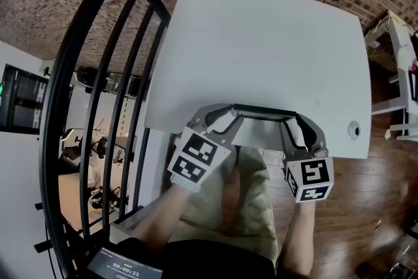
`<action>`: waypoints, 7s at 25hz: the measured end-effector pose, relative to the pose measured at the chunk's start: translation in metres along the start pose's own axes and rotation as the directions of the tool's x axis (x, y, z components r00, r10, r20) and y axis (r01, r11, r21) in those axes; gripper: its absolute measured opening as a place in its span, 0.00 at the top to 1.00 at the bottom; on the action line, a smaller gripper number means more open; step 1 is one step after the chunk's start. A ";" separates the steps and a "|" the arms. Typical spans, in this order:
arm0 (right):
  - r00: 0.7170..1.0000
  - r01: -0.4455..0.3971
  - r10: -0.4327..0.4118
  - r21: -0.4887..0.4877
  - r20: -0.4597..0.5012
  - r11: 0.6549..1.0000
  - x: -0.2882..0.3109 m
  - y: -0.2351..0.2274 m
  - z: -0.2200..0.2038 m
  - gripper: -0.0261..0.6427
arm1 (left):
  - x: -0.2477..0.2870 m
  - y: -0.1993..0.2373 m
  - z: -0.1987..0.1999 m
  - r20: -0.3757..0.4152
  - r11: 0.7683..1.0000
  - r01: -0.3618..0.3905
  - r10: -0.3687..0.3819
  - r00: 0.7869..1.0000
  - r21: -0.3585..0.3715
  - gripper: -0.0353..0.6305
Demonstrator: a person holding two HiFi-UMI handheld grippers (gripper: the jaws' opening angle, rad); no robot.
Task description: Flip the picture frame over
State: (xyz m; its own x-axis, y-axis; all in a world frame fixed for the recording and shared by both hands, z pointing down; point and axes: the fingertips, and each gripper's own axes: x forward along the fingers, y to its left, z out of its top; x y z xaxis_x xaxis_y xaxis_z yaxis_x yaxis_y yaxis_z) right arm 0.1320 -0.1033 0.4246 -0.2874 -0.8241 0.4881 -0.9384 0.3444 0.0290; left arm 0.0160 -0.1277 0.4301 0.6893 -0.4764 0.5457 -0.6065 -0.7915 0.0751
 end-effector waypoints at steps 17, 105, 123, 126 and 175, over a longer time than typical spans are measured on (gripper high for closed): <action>1.000 0.010 -0.010 -0.020 0.006 1.000 0.026 -0.018 0.009 0.77 | 0.025 0.019 0.013 0.010 1.000 0.014 -0.014 1.000 -0.023 0.76; 0.976 0.014 0.005 0.086 -0.218 0.996 0.076 -0.024 -0.056 0.76 | 0.076 0.034 -0.042 -0.143 0.998 -0.064 0.061 0.988 -0.021 0.75; 0.989 0.077 -0.085 -0.068 -0.118 0.995 0.070 -0.016 -0.048 0.78 | 0.073 0.028 -0.041 -0.055 0.986 -0.126 0.132 0.990 0.107 0.77; 0.992 0.076 -0.084 -0.081 -0.097 0.994 0.069 -0.013 -0.048 0.78 | 0.071 0.026 -0.040 -0.035 0.988 -0.113 0.118 0.992 0.107 0.81; 0.988 0.088 -0.088 0.012 0.123 0.996 -0.010 0.029 -0.034 0.80 | -0.027 -0.001 -0.029 0.274 0.985 -0.065 0.108 0.956 -0.162 0.93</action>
State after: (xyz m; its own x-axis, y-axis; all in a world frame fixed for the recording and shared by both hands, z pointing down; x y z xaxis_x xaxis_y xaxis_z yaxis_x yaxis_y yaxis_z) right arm 0.1145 -0.0702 0.4506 -0.2249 -0.9005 0.3722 -0.9621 0.2656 0.0612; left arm -0.0131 -0.1030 0.4392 0.7018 -0.6458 0.3008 -0.7062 -0.6863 0.1740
